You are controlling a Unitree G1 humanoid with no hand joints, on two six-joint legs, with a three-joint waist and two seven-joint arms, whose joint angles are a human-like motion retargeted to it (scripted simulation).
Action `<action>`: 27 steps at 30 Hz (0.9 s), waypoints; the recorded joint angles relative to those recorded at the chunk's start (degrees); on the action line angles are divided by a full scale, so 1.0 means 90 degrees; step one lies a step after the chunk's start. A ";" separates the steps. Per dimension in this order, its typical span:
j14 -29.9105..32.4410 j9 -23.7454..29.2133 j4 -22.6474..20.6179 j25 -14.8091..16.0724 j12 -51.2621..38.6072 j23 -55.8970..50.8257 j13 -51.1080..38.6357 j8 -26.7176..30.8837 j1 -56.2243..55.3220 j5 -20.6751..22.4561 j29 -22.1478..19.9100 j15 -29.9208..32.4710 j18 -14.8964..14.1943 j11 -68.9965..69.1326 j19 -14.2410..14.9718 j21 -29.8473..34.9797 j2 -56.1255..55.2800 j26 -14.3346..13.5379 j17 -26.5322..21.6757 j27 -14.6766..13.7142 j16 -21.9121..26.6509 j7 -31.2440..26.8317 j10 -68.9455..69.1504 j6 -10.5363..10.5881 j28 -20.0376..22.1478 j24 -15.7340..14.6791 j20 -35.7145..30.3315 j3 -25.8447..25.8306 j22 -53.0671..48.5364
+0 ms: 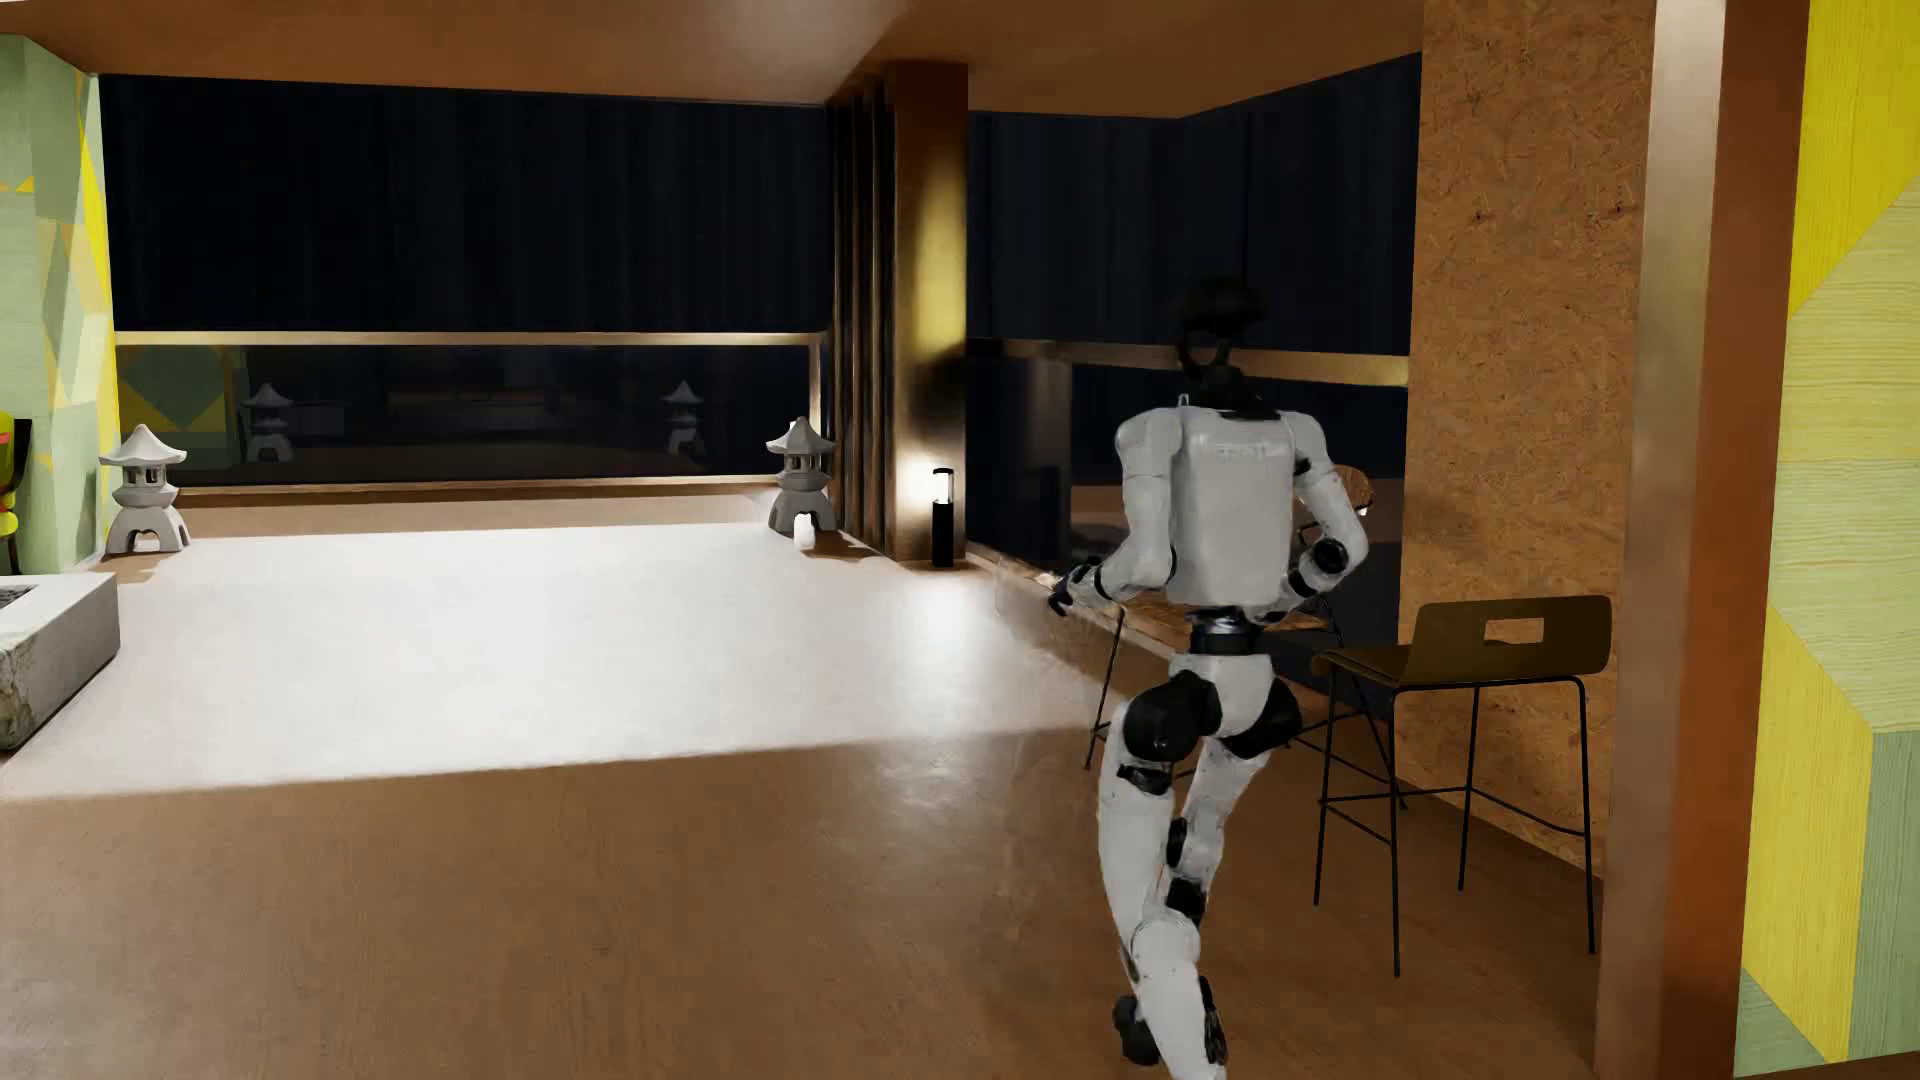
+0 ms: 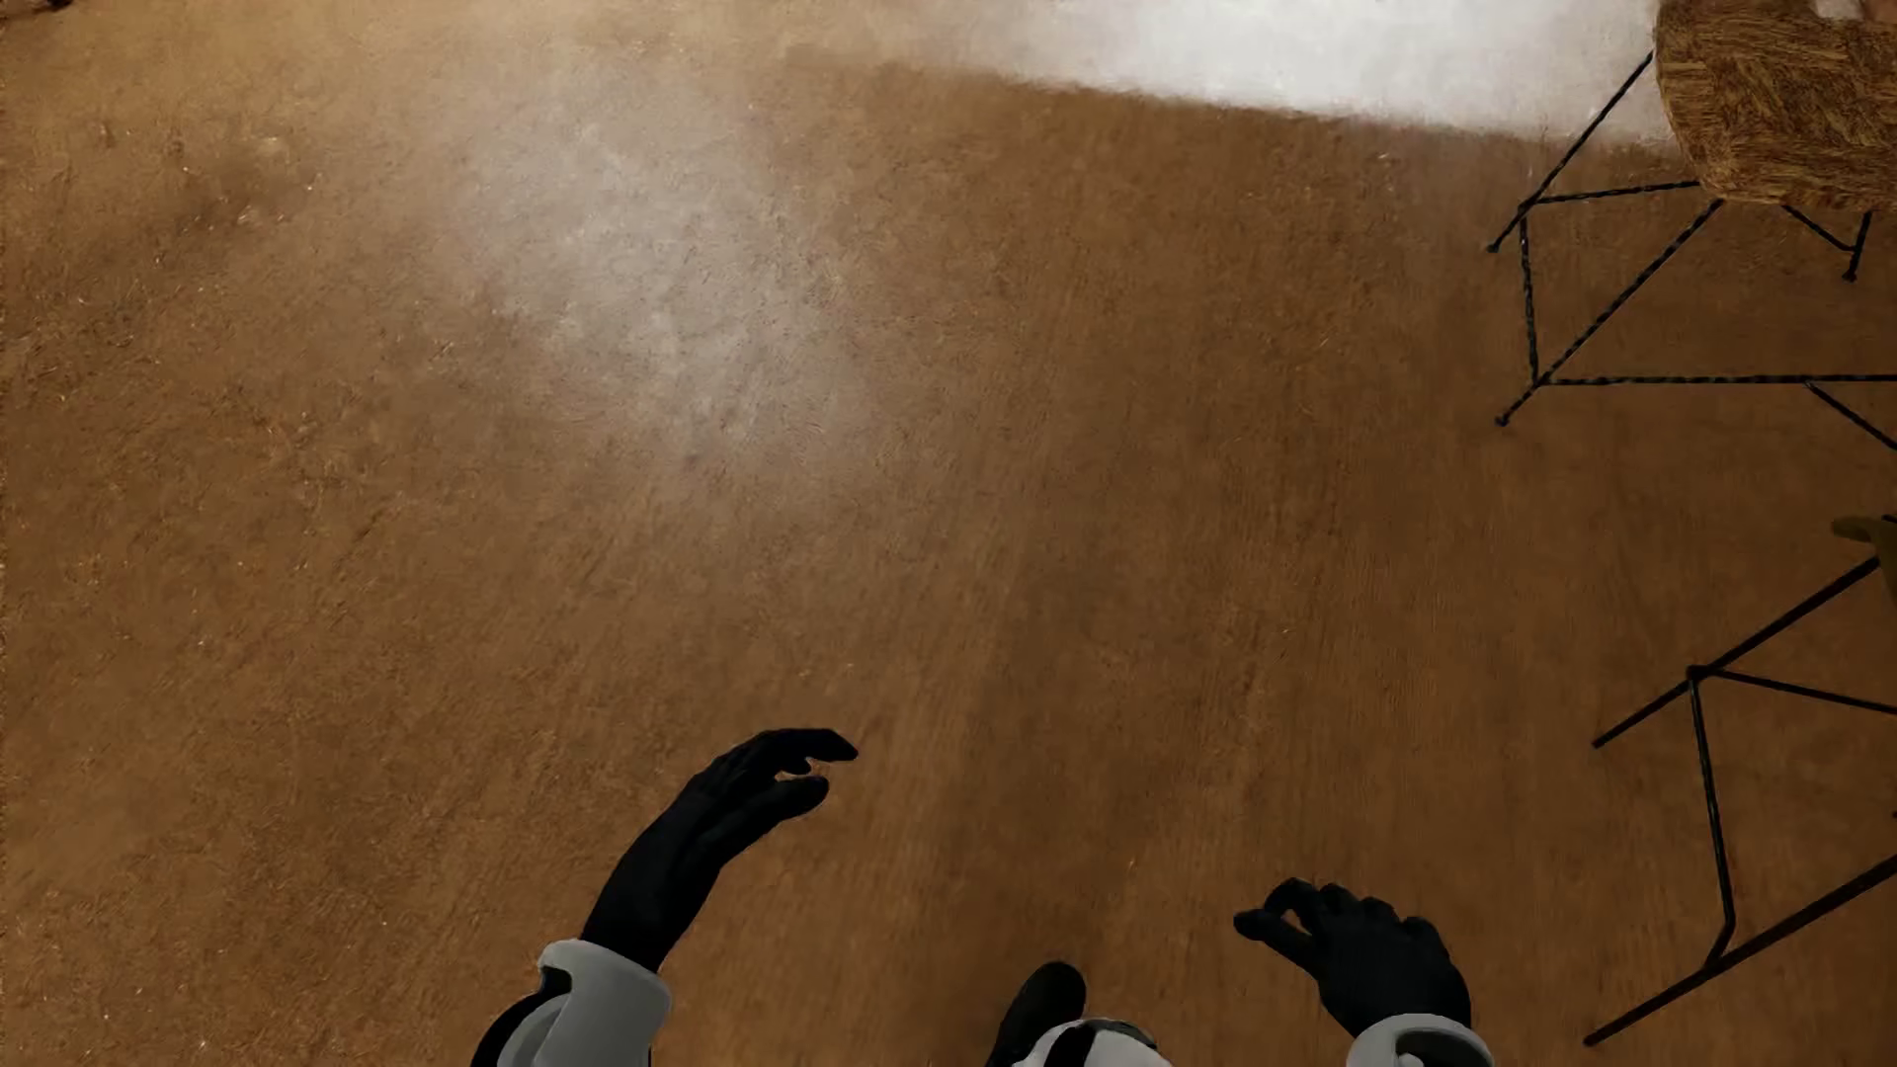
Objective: Walk to the stool
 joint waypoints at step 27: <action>0.0066 0.0227 -0.0236 0.2179 -0.0143 0.4219 -0.0486 0.3744 -0.1844 0.0341 -0.0394 -0.0342 0.0902 0.3719 0.0495 0.0041 0.0387 0.2135 0.1044 0.1207 -0.0269 -0.1439 -0.0137 0.0194 -0.0125 0.0398 0.1616 0.0201 0.4432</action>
